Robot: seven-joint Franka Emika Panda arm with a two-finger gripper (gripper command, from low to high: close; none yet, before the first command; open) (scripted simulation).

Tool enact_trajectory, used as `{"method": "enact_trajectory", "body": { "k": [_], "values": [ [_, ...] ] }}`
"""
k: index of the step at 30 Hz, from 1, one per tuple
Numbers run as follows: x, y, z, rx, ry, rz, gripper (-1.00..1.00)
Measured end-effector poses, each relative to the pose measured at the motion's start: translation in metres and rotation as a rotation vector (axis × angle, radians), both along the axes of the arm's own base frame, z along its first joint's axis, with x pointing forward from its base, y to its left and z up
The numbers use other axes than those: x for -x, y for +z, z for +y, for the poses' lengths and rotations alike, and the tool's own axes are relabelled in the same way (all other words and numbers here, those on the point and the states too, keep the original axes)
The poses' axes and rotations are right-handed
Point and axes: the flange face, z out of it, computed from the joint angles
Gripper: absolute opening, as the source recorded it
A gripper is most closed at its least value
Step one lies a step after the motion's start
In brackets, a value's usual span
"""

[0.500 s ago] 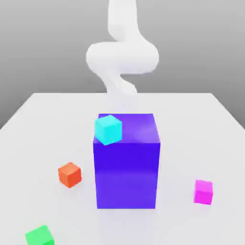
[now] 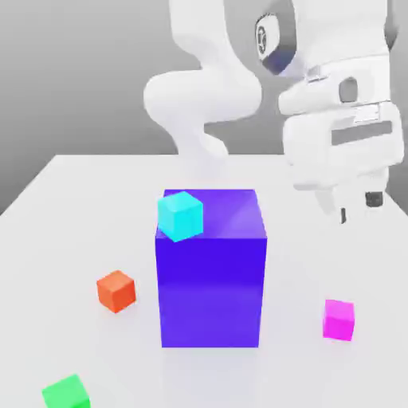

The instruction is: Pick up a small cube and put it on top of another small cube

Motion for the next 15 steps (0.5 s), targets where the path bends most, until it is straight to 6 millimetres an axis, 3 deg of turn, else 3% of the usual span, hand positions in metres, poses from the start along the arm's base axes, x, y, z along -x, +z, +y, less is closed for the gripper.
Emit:
{"method": "enact_trajectory", "body": {
  "k": [4, 7, 13, 14, 15],
  "values": [
    [0.040, -0.081, 0.037, 0.083, 0.226, 0.096, 0.00],
    [0.073, -0.137, 0.047, 0.145, 0.373, 0.165, 0.00],
    [0.081, -0.207, 0.047, 0.162, 0.413, 0.188, 0.00],
    [0.082, -0.215, 0.046, 0.162, 0.413, 0.188, -1.00],
    [0.082, -0.215, 0.046, 0.162, 0.413, 0.188, -1.00]
  ]
}}
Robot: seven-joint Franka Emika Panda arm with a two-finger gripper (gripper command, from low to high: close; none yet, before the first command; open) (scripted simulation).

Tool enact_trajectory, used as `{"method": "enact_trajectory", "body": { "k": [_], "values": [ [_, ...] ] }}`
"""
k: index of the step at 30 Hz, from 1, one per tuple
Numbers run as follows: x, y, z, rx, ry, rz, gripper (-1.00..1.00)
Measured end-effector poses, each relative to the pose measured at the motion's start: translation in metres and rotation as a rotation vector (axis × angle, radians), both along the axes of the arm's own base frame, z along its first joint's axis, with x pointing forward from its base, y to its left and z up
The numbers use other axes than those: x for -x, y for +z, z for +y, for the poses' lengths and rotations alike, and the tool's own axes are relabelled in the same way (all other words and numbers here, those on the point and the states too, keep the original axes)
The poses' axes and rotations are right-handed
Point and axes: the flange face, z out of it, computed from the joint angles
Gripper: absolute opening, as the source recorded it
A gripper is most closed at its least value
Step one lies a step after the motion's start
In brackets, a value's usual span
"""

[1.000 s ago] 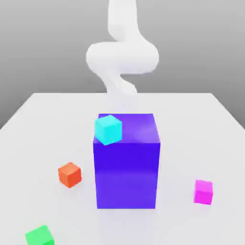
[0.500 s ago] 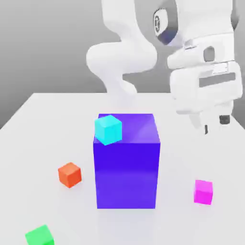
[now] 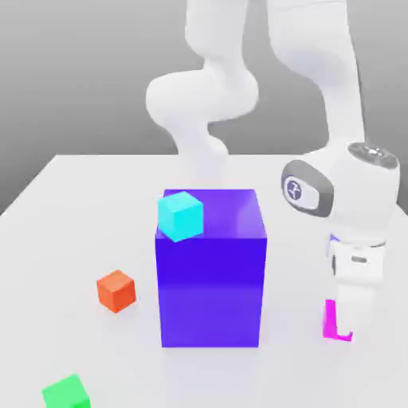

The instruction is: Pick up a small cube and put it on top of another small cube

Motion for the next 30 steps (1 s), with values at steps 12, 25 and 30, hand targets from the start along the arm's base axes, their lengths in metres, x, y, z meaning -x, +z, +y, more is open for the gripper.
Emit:
{"method": "enact_trajectory", "body": {
  "k": [12, 25, 30],
  "values": [
    [-0.002, 0.055, -0.002, 0.002, -0.008, 0.001, -1.00],
    [-0.161, 0.094, -0.299, 0.003, -0.903, 0.016, -1.00],
    [-0.170, 0.059, -0.412, -0.001, -1.168, 0.003, 1.00]
  ]
}}
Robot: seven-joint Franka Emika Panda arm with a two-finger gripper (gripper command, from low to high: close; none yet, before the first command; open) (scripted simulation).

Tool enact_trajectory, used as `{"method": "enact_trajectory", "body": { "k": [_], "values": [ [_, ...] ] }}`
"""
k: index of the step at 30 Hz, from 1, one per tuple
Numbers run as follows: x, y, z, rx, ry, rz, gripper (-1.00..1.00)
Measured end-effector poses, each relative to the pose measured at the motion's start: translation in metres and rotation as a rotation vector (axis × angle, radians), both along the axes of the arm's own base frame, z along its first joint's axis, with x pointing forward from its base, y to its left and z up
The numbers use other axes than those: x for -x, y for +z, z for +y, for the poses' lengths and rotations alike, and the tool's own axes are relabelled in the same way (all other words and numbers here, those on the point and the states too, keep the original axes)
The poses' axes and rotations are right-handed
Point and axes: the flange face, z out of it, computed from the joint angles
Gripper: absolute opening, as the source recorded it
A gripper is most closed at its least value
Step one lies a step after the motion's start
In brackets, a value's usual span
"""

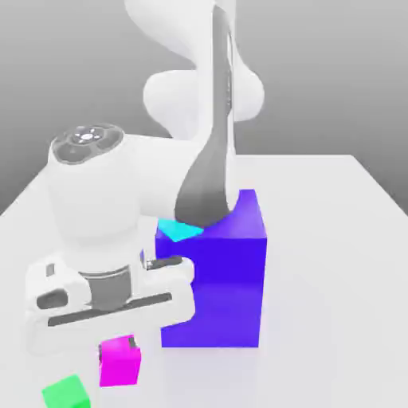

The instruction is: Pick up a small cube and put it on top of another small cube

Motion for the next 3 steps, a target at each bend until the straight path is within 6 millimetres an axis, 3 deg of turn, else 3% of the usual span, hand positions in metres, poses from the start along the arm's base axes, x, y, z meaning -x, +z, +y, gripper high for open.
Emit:
{"method": "enact_trajectory", "body": {
  "k": [3],
  "values": [
    [0.0000, 0.0000, 0.0000, 0.000, 0.000, 0.000, 1.00]
  ]
}}
